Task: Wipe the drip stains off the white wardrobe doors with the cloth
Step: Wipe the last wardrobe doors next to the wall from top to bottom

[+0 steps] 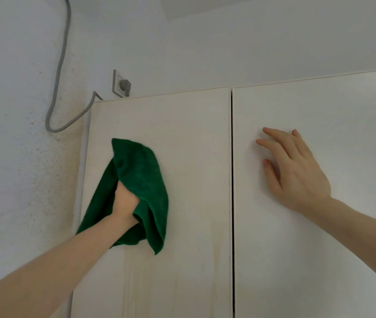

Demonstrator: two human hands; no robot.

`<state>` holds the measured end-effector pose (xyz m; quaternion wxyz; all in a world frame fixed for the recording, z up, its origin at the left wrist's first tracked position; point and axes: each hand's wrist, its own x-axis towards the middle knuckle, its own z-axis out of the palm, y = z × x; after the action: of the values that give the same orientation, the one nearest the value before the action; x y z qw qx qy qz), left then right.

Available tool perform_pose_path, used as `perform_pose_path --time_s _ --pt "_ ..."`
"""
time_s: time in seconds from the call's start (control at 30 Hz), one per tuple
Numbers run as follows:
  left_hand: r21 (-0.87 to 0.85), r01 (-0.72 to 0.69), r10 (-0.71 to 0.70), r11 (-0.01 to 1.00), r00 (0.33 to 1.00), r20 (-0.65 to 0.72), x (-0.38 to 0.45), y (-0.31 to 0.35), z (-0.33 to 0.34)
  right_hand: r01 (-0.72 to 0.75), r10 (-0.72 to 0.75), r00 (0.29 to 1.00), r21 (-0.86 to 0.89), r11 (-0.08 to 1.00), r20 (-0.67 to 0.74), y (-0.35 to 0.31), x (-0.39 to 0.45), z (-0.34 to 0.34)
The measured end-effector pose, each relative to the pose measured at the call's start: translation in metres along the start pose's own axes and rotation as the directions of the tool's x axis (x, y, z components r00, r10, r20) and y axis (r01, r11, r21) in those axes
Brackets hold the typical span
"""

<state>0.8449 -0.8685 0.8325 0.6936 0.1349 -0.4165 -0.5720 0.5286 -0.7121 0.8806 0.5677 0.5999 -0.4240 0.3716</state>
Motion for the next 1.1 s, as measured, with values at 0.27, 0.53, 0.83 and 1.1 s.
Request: perform_pose_path --time_s 0.27,0.53,0.83,1.1 --pt "0.219 -0.005 -0.044 0.976 0.975 0.218 -0.047 -0.021 0.077 -0.001 0.001 1.000 -0.005 1.000 -0.001 -0.001 -0.001 0.000" --pt "0.140 0.079 -0.129 0.987 0.911 0.391 -0.068 0.000 0.119 -0.020 0.021 0.999 0.005 1.000 -0.025 -0.001 -0.001 -0.003" --pt "-0.012 -0.142 0.138 0.990 0.934 0.329 -0.035 0.044 0.076 -0.009 0.009 0.999 0.017 1.000 -0.044 0.003 -0.002 -0.002" --pt "0.017 -0.053 0.050 0.998 0.986 0.157 -0.003 0.046 -0.006 -0.006 0.007 0.999 0.030 1.000 -0.039 0.002 -0.002 -0.002"
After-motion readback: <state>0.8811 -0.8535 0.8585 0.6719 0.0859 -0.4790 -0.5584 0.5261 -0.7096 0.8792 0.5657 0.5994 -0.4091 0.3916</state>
